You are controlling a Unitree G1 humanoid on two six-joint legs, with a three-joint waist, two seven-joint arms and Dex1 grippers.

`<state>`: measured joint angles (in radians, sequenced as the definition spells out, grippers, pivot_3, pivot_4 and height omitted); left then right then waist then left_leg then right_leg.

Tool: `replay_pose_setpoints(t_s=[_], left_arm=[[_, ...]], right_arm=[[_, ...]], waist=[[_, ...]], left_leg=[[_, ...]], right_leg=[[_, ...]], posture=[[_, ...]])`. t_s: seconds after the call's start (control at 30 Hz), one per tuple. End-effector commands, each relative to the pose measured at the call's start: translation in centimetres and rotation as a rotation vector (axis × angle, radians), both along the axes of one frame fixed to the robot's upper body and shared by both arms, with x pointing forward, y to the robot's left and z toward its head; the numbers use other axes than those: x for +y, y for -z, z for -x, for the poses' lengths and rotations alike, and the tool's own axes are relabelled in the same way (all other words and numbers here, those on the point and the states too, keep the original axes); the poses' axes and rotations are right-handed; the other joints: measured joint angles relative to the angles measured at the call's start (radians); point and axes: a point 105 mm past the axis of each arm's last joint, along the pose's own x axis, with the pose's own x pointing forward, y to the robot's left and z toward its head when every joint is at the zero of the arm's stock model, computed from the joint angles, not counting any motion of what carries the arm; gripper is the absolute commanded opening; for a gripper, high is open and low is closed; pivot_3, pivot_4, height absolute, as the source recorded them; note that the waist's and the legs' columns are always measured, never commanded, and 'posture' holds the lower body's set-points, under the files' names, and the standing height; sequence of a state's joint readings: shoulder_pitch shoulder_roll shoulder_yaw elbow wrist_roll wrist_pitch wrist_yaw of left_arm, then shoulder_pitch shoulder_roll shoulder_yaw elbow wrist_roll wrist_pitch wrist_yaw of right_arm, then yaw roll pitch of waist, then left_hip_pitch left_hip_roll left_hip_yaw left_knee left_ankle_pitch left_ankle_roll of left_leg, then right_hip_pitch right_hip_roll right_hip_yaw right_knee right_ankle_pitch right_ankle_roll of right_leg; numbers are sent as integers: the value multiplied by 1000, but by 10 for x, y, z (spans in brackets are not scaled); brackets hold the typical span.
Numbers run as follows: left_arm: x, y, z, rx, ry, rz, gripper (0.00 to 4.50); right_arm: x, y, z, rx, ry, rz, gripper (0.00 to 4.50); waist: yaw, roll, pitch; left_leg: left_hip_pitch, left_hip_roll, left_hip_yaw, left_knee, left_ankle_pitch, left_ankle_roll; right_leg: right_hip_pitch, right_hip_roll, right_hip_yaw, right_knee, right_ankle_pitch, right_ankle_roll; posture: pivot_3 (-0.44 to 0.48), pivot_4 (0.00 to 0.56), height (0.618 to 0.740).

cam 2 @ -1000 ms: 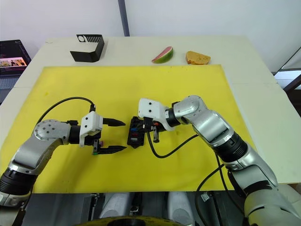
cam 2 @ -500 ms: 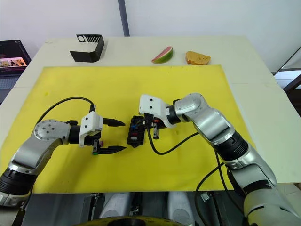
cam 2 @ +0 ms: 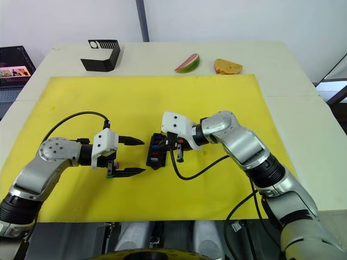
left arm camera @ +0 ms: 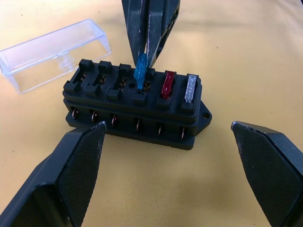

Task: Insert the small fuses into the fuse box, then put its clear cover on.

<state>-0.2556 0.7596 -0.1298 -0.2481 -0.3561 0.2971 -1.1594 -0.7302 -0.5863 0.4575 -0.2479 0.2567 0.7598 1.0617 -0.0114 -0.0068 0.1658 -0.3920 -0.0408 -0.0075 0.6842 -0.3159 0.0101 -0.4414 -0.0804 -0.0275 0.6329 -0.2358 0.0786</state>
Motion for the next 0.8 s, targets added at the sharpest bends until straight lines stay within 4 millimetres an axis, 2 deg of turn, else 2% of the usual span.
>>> replay_pose_setpoints(t_s=[0.03,0.3,0.5,0.8], left_arm=[[-1,-7,0,-35,16,-6,4453],[-1,-7,0,-37,16,-5,4453],[-3,-5,2,-34,21,-5,4453],[-3,-5,2,-36,21,-8,4453]], right_arm=[[3,-5,1,-32,-7,-13,0],[1,-1,0,-29,2,3,0],[0,12,4,-15,-5,29,0],[3,9,6,-24,-20,41,0]], waist=[[0,0,0],[0,0,0],[0,0,0],[0,0,0]], left_leg=[[0,0,0,0,0,0],[0,0,0,0,0,0],[1,0,0,0,0,0],[1,0,0,0,0,0]], right_leg=[[0,0,0,0,0,0],[0,0,0,0,0,0],[1,0,0,0,0,0],[1,0,0,0,0,0]], posture=[[0,150,740],[0,150,740],[0,150,740],[0,150,740]])
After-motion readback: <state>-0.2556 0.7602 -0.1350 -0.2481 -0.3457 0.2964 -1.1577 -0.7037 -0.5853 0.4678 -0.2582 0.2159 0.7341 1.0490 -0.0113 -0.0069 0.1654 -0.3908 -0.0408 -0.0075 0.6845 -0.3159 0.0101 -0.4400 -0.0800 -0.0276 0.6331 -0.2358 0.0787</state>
